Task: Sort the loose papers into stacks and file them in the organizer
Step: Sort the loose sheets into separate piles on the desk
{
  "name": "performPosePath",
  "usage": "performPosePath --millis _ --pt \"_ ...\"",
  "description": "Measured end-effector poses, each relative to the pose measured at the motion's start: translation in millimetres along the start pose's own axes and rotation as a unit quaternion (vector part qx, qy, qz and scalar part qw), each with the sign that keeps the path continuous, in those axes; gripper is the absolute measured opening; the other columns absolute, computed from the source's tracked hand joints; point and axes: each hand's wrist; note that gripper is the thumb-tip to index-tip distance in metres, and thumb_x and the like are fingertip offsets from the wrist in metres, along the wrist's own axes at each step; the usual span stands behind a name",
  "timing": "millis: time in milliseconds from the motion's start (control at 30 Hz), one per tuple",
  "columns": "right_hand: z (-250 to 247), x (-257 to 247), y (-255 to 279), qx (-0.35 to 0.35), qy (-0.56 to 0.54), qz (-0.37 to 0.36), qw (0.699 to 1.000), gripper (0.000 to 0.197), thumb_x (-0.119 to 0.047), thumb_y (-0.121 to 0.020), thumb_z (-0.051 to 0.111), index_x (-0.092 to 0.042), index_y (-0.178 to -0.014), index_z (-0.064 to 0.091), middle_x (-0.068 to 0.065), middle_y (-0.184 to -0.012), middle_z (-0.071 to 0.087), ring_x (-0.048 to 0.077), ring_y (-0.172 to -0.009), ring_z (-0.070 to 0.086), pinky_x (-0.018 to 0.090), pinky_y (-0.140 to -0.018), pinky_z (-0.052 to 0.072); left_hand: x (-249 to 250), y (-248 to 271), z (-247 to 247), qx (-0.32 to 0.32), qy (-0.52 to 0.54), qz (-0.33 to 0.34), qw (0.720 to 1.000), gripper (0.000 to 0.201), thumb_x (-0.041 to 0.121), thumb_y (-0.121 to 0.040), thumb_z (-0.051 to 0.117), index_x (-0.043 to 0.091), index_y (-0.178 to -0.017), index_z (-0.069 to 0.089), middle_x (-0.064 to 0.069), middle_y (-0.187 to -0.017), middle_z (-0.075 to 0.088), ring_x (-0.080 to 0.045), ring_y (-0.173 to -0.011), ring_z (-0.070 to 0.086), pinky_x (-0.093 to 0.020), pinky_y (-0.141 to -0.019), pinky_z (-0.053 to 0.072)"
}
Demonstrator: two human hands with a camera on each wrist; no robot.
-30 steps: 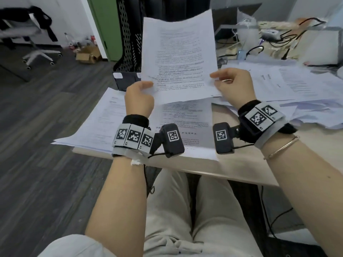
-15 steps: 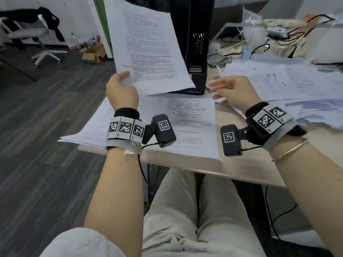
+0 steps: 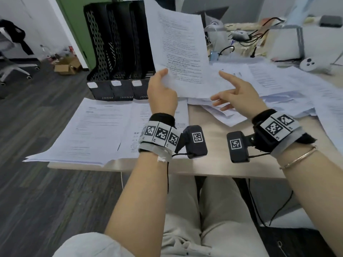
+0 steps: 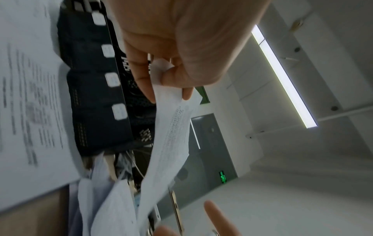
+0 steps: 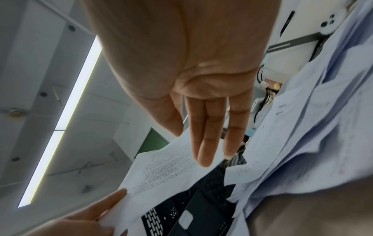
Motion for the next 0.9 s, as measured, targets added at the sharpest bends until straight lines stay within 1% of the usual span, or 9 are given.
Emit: performPosePath --millis 67,200,333,433,500,567,700,800,900 --pt "-13 7 4 0.018 -0.011 0.012 1.0 0.054 -0.011 -0.095 0.053 -0.028 -0.143 0.037 0.008 -0.094 0.071 0.018 -0.079 0.07 0.027 -0.069 0.056 5 7 18 -0.031 0.001 0.021 0.999 0.062 -0.018 -0.078 0.031 0.01 -0.129 0.053 -0.004 -0.134 0.05 -0.014 -0.126 0.043 -0.012 -0.102 0.03" --pt "-35 24 13 0.025 -0.012 0.069 0.997 0.048 -0.025 -0.097 0.051 -0.026 -0.143 0.038 0.01 -0.092 0.07 0.022 -0.079 0.069 0.034 -0.074 0.054 14 21 49 -0.095 0.008 0.072 0.993 0.061 -0.018 -0.076 0.032 0.009 -0.126 0.056 -0.004 -0.13 0.054 -0.014 -0.124 0.046 -0.014 -0.102 0.032" --pt "-50 38 26 0.009 -0.018 0.121 0.992 0.042 -0.031 -0.1 0.043 -0.023 -0.141 0.04 0.012 -0.08 0.071 0.022 -0.066 0.068 0.033 -0.067 0.055 24 32 73 -0.154 0.011 0.112 0.982 0.061 -0.018 -0.076 0.033 0.01 -0.125 0.056 -0.003 -0.129 0.056 -0.007 -0.118 0.046 -0.002 -0.093 0.03" --pt "-58 46 35 0.005 -0.03 0.135 0.99 0.044 -0.039 -0.1 0.037 -0.021 -0.14 0.04 0.011 -0.076 0.073 0.025 -0.067 0.068 0.034 -0.065 0.052 29 38 88 -0.18 0.022 0.12 0.976 0.062 -0.018 -0.076 0.032 0.011 -0.125 0.056 -0.002 -0.129 0.056 -0.002 -0.116 0.044 0.004 -0.092 0.028" --pt "-61 48 39 0.002 -0.047 0.137 0.989 0.044 -0.04 -0.101 0.031 -0.021 -0.139 0.04 0.012 -0.078 0.073 0.027 -0.073 0.069 0.036 -0.068 0.051 36 40 97 -0.193 0.032 0.125 0.973 0.061 -0.017 -0.076 0.032 0.011 -0.125 0.056 -0.002 -0.129 0.056 -0.001 -0.116 0.043 -0.001 -0.097 0.03" --pt "-64 49 40 0.002 -0.063 0.139 0.988 0.047 -0.045 -0.101 0.026 -0.02 -0.138 0.041 0.014 -0.086 0.073 0.028 -0.08 0.069 0.036 -0.07 0.051 45 43 104 -0.211 0.041 0.135 0.967 0.061 -0.017 -0.076 0.033 0.01 -0.125 0.056 -0.003 -0.129 0.056 -0.005 -0.119 0.046 -0.015 -0.104 0.035" --pt "-76 55 43 0.027 -0.098 0.146 0.984 0.06 -0.059 -0.097 0.022 -0.019 -0.135 0.045 0.01 -0.096 0.073 0.023 -0.094 0.069 0.035 -0.074 0.053 67 47 118 -0.271 0.048 0.158 0.948 0.059 -0.015 -0.077 0.035 0.012 -0.125 0.056 0.001 -0.129 0.056 -0.016 -0.121 0.05 -0.032 -0.102 0.042" --pt "-89 57 50 0.066 -0.123 0.145 0.98 0.059 -0.056 -0.097 0.023 -0.014 -0.128 0.049 0.006 -0.104 0.071 0.019 -0.092 0.069 0.036 -0.073 0.053 85 51 129 -0.315 0.06 0.174 0.931 0.059 -0.015 -0.077 0.035 0.014 -0.123 0.058 0.003 -0.125 0.057 -0.017 -0.12 0.052 -0.034 -0.101 0.045" --pt "-106 56 58 0.143 -0.137 0.117 0.973 0.047 -0.042 -0.101 0.033 -0.007 -0.127 0.053 0.008 -0.117 0.065 0.019 -0.085 0.067 0.033 -0.068 0.054 98 58 138 -0.319 0.055 0.194 0.926 0.052 -0.012 -0.082 0.039 0.013 -0.124 0.058 0.005 -0.124 0.056 -0.01 -0.12 0.049 -0.029 -0.103 0.043"
Point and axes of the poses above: each hand's wrist, its own y-axis away from the middle knuckle, its own z-axis out of the palm, x = y × z
